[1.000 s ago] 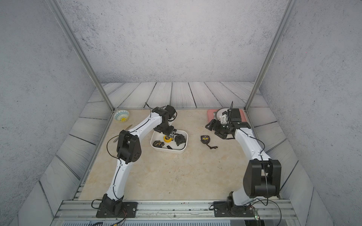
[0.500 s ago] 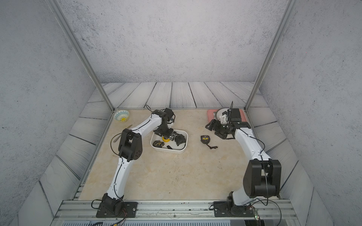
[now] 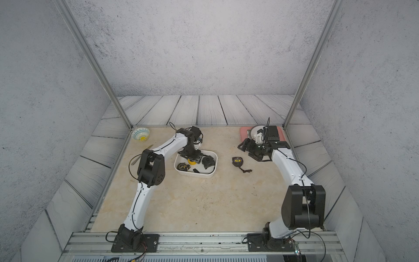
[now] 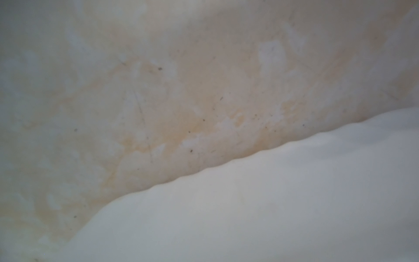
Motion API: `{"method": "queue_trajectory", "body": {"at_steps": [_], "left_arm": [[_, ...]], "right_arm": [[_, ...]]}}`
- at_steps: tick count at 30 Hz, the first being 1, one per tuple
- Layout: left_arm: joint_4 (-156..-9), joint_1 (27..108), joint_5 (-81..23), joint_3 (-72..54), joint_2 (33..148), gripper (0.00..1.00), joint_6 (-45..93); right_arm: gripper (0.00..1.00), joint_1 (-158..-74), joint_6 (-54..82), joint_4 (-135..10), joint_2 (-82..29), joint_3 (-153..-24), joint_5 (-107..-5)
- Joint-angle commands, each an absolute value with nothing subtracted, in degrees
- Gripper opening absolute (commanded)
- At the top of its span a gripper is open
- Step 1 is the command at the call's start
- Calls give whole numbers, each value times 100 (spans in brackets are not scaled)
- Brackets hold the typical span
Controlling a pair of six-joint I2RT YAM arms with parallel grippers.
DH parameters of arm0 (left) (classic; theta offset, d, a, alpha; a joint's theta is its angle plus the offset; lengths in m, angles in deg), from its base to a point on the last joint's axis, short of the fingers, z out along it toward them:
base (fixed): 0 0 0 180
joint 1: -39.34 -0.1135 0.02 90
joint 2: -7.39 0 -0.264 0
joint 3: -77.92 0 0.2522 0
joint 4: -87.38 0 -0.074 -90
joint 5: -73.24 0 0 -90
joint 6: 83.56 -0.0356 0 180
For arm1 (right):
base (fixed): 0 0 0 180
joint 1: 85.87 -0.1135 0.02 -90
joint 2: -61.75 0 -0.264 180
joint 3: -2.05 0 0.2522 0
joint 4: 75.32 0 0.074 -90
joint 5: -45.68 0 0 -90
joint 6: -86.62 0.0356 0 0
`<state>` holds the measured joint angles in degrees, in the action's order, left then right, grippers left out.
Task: Take the tape measure out of the storage box
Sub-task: Pick up the tape measure from the storage box.
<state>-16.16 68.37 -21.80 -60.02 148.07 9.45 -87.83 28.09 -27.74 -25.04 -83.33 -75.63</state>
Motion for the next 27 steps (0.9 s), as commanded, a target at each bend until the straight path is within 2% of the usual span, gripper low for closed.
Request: {"method": "queue_trajectory", "body": {"at_steps": [1, 3, 9, 13, 21, 27], "left_arm": [[-1540, 6852, -1952, -5940, 14968, 80, 948], [-1540, 6848, -1888, -5934, 14947, 71, 975], [-1578, 6852, -1716, -6012, 14823, 23, 1069], [-1427, 6852, -1655, -6198, 14761, 1, 1116], [-695, 6854, -1599, -7009, 14391, 0, 1363], [-683, 6832, -1926, -7451, 13972, 0, 2158]], "right_arm": [[84, -8791, 2827, -2719, -2641, -8458, -7499], [84, -8795, 2826, -2711, -2638, -8456, -7492], [84, -8791, 2835, -2747, -2632, -8393, -7520], [84, -8789, 2833, -2773, -2636, -8385, -7582], [83, -8853, 2539, -2665, -2579, -8309, -7873], [83, -9359, 2106, -2513, -2475, -8326, -7579]]}}
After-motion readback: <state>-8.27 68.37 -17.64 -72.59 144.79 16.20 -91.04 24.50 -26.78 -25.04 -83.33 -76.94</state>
